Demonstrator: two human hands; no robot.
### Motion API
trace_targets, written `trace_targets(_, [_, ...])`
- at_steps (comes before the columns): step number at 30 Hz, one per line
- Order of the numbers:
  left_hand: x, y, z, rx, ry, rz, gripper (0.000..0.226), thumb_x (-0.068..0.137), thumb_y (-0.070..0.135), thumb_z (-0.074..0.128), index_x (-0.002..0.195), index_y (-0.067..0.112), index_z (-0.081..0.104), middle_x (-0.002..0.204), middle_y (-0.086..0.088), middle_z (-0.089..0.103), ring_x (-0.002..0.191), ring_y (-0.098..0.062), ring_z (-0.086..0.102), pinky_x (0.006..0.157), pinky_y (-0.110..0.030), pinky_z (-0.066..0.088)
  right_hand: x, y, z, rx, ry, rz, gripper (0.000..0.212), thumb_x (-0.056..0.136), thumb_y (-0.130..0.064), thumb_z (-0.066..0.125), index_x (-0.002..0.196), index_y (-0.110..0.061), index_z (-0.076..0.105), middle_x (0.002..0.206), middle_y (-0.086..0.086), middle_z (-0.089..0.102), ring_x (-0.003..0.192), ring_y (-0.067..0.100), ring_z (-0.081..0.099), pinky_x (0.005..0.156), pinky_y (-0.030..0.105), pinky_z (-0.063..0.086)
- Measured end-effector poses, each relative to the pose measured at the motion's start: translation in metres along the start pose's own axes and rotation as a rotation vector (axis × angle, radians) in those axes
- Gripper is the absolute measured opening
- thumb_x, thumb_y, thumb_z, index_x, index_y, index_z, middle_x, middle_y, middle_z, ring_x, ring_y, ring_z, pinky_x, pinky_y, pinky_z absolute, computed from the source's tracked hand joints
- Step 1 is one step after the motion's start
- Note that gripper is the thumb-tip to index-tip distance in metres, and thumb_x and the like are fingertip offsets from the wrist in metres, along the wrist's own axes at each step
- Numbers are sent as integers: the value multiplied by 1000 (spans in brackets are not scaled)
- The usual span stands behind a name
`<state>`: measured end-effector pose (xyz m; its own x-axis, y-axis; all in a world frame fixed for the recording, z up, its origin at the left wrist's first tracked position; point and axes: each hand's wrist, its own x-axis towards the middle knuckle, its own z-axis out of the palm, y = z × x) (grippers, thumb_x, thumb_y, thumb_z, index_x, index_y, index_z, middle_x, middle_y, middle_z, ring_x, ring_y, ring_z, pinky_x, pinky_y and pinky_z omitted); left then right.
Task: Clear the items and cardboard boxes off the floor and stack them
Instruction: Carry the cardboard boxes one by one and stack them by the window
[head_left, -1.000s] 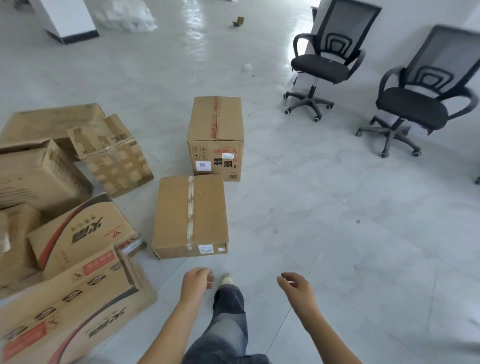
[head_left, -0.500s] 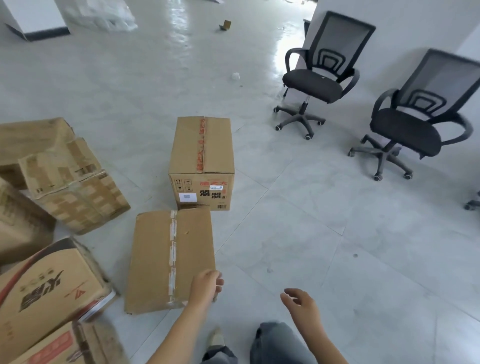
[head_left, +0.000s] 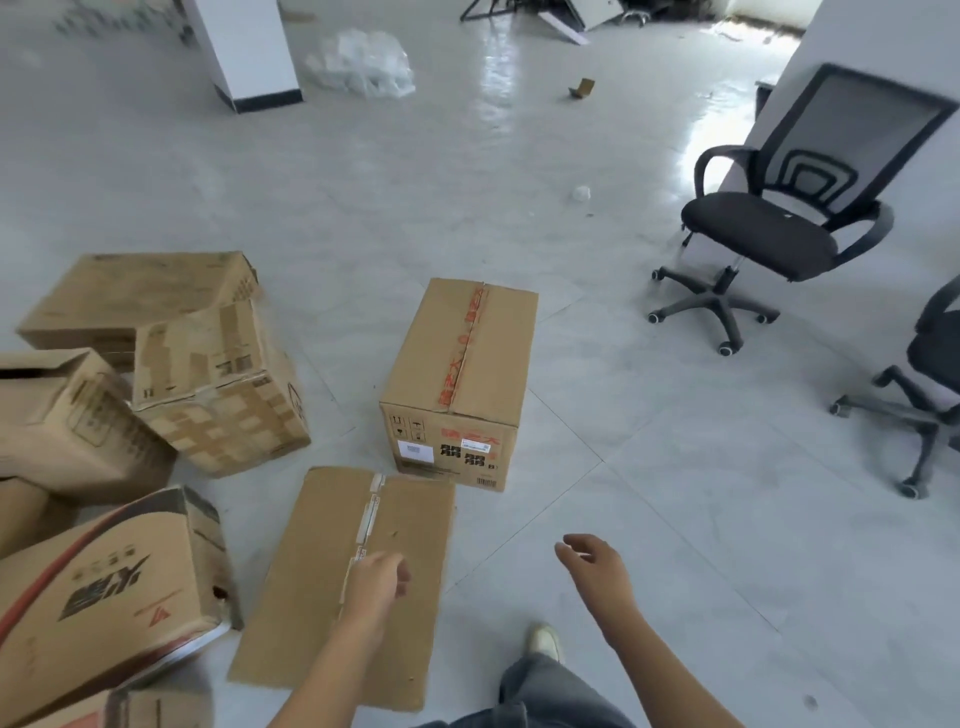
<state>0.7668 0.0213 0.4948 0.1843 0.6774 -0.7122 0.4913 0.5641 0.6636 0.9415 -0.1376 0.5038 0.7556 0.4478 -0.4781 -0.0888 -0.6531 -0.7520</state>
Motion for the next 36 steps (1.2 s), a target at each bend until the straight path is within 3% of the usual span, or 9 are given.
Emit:
trace_targets(5, [8, 60, 88, 33, -40, 60, 20, 95, 11, 44, 80, 5, 57, 79, -8, 58, 69, -17, 52, 61, -28, 38, 83, -36, -60, -37, -10, -84, 31, 90, -23, 57, 118, -10, 60, 120, 5, 58, 108, 18, 54, 88, 27, 41])
trace_targets(9, [13, 88, 135, 70, -114, 54, 18, 95, 13, 45, 84, 7, 58, 83, -8, 60, 73, -16, 54, 68, -27, 41, 127, -33, -78, -103, -56, -13, 32, 90, -24, 57, 118, -10, 60, 121, 6, 58, 104, 17, 54, 88, 28, 42])
trace_targets(13, [46, 113, 122, -173, 107, -56, 18, 93, 6, 46, 78, 5, 57, 85, -14, 58, 72, -21, 52, 60, -27, 38, 164, -36, -79, -181, -141, 17, 33, 90, -24, 57, 119, -10, 59, 122, 6, 58, 110, 19, 54, 93, 30, 42])
trace_targets(16, [83, 127, 117, -233, 224, -126, 18, 91, 4, 46, 77, 5, 57, 83, -15, 59, 70, -22, 53, 62, -30, 38, 205, -53, -83, -236, -166, 24, 33, 90, -23, 57, 119, -9, 59, 122, 6, 58, 109, 19, 54, 92, 29, 43])
trace_targets(23, [161, 217, 160, -325, 135, -164, 20, 94, 6, 46, 77, 5, 57, 71, -9, 58, 63, -19, 52, 58, -28, 36, 309, -143, -76, -351, -211, -48, 32, 90, -24, 55, 120, -11, 58, 123, 6, 56, 102, 14, 51, 93, 29, 42])
trace_targets(29, [214, 279, 150, -444, 217, -142, 24, 94, 6, 44, 73, 7, 54, 67, -8, 56, 59, -19, 49, 52, -25, 33, 378, -218, -51, -433, -303, -126, 34, 91, -25, 53, 123, -13, 56, 126, 4, 53, 101, 11, 48, 89, 25, 39])
trace_targets(33, [241, 289, 146, -516, 310, -210, 19, 95, 7, 44, 80, 3, 56, 70, -10, 56, 58, -19, 49, 52, -26, 33, 431, -258, -38, -539, -375, -164, 36, 92, -25, 52, 125, -13, 55, 128, 5, 52, 114, 17, 50, 92, 25, 38])
trace_targets(36, [258, 295, 140, -566, 392, -257, 21, 95, 7, 45, 77, 3, 55, 69, -10, 55, 60, -19, 49, 54, -27, 35, 484, -287, -24, -659, -438, -180, 37, 92, -25, 52, 127, -12, 54, 130, 8, 52, 117, 20, 51, 85, 23, 38])
